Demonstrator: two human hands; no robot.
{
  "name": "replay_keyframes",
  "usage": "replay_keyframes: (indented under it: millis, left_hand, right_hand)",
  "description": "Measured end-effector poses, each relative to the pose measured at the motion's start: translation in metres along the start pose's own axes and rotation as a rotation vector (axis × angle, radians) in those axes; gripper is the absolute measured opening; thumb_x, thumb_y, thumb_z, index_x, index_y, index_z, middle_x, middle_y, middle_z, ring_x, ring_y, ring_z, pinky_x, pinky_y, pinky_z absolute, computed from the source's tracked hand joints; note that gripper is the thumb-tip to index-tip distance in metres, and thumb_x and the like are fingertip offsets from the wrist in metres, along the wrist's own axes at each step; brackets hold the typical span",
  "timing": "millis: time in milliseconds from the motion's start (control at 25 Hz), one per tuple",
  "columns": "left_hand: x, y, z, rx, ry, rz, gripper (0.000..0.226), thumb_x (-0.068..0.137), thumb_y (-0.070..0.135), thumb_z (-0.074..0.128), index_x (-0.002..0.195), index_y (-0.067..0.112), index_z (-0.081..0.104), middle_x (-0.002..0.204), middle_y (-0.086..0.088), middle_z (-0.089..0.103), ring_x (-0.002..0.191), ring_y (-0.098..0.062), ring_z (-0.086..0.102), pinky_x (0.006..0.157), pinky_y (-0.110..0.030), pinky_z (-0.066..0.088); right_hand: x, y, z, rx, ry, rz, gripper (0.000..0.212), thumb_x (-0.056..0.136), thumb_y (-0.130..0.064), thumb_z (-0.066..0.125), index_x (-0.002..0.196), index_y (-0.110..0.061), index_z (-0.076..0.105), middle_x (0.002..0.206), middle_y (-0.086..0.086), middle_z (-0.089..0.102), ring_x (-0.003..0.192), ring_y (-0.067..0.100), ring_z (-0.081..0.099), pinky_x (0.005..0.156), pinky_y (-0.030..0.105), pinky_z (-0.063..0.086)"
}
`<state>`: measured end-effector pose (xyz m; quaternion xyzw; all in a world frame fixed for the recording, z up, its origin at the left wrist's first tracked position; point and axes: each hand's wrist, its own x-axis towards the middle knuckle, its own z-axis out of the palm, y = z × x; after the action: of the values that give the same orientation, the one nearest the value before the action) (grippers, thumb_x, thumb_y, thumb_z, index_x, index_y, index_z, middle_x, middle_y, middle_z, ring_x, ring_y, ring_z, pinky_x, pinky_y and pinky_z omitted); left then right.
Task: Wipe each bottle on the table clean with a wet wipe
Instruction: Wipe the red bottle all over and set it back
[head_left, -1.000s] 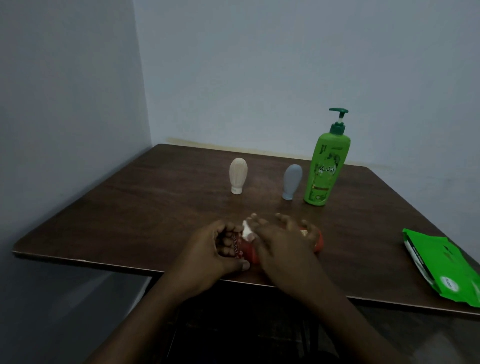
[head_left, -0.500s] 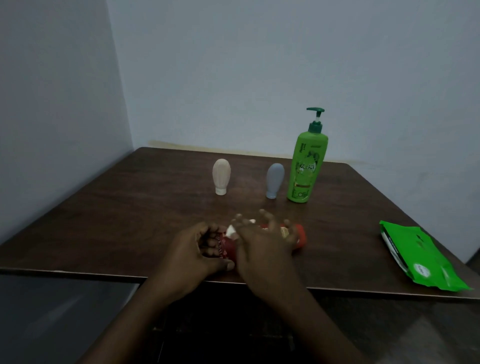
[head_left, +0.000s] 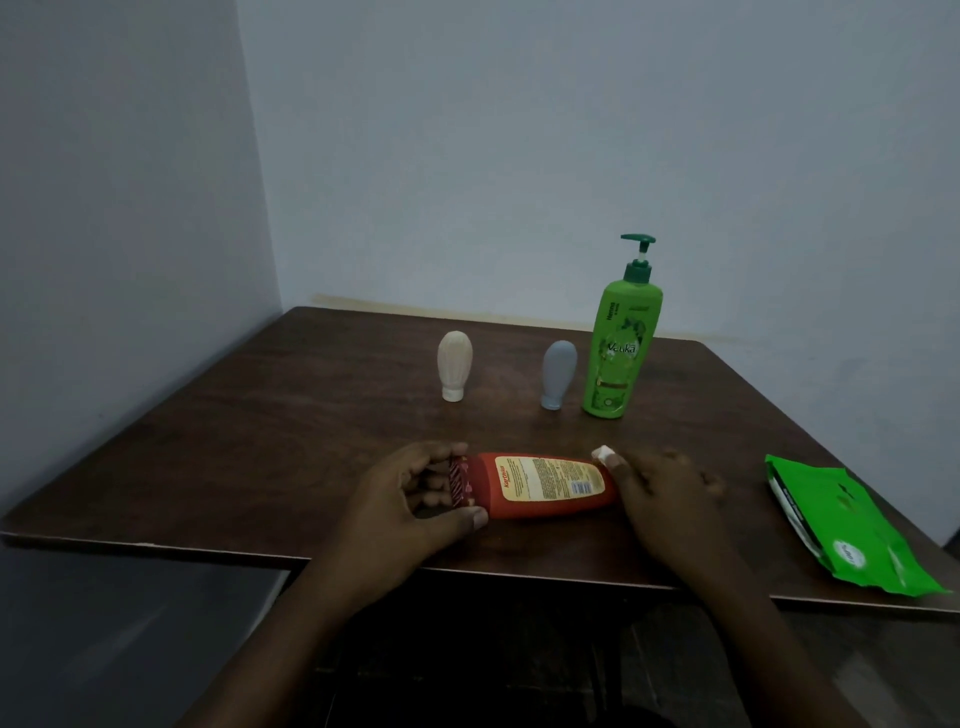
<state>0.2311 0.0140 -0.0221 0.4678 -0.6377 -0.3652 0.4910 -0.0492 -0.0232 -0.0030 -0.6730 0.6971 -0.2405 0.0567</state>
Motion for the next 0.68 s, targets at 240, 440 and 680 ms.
replay_keyframes:
  millis: [240,440,680]
  left_hand:
    - [-0.008,0.035,0.021,-0.071,0.179,0.248,0.114,0.070,0.014,0.093,0.150,0.057,0.026,0.120,0.007,0.072,0.107,-0.018,0.070,0.092,-0.032,0.058]
    - [-0.008,0.061,0.037,-0.172,0.281,0.430,0.119,0.068,0.009,0.092,0.147,0.064,0.021,0.118,-0.009,0.073,0.115,-0.027,0.069,0.102,-0.032,0.053]
    - [0.004,0.090,0.041,-0.137,0.200,0.457,0.120,0.073,0.015,0.092,0.150,0.062,0.013,0.116,0.001,0.075,0.119,-0.018,0.069,0.108,-0.041,0.051]
  right_hand:
    - [-0.017,-0.039,-0.011,0.608,0.113,-0.214,0.022,0.098,-0.038,0.054,0.109,-0.034,0.072,0.102,-0.012,0.071,0.097,0.004,0.065,0.080,0.040,0.056]
    - [-0.031,-0.071,-0.036,0.765,0.104,-0.436,0.022,0.096,-0.014,0.061,0.104,-0.028,0.076,0.095,-0.009,0.076,0.090,0.009,0.071,0.079,0.040,0.058]
    - [-0.035,-0.081,-0.073,0.930,0.133,-0.560,0.028,0.094,-0.004,0.061,0.105,-0.026,0.074,0.098,-0.013,0.077,0.095,0.006,0.071,0.082,0.020,0.055]
